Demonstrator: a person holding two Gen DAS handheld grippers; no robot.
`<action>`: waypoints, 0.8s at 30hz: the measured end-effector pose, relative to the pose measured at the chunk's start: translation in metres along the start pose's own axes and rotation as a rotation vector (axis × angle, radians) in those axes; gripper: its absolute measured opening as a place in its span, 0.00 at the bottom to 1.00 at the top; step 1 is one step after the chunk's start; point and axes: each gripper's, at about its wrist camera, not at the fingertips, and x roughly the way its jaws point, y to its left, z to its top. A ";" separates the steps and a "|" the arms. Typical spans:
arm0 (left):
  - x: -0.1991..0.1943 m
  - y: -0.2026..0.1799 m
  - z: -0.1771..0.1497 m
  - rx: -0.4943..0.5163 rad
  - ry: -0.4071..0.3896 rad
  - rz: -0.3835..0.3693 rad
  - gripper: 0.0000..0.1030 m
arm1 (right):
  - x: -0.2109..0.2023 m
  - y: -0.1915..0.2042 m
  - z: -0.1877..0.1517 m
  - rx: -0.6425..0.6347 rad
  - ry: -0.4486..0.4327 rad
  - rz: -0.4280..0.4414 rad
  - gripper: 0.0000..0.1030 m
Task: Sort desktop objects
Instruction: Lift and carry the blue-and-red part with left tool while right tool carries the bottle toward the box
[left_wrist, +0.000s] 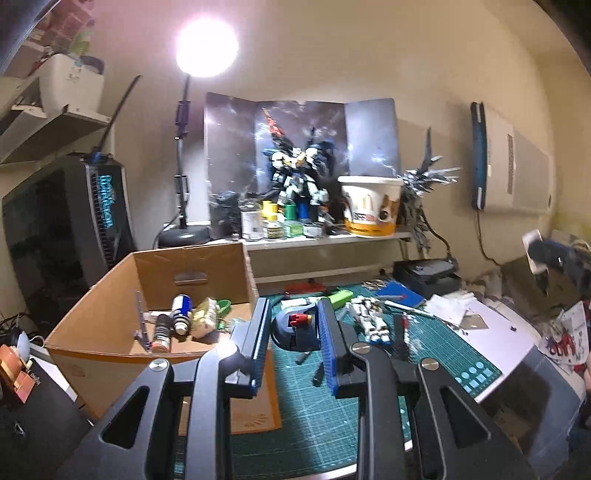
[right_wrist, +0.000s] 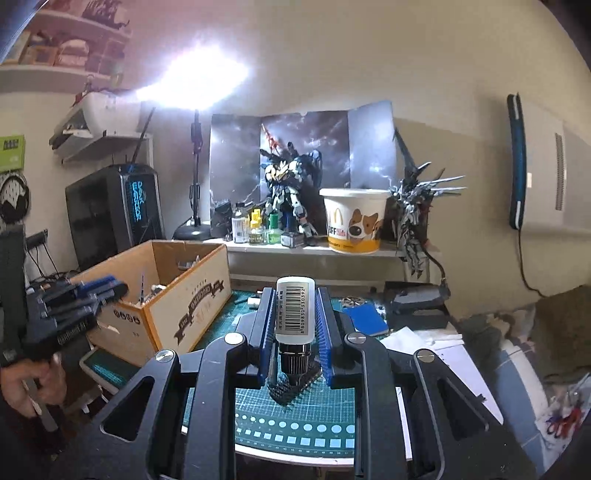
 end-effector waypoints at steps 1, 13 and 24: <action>0.000 0.004 0.001 -0.004 -0.002 0.009 0.25 | 0.001 0.002 -0.001 -0.005 0.002 -0.004 0.19; -0.002 0.030 0.002 -0.041 0.007 0.075 0.25 | 0.012 0.003 -0.005 0.017 0.017 0.017 0.19; -0.021 0.056 -0.003 -0.065 0.009 0.170 0.25 | 0.027 0.028 0.002 -0.006 0.015 0.138 0.19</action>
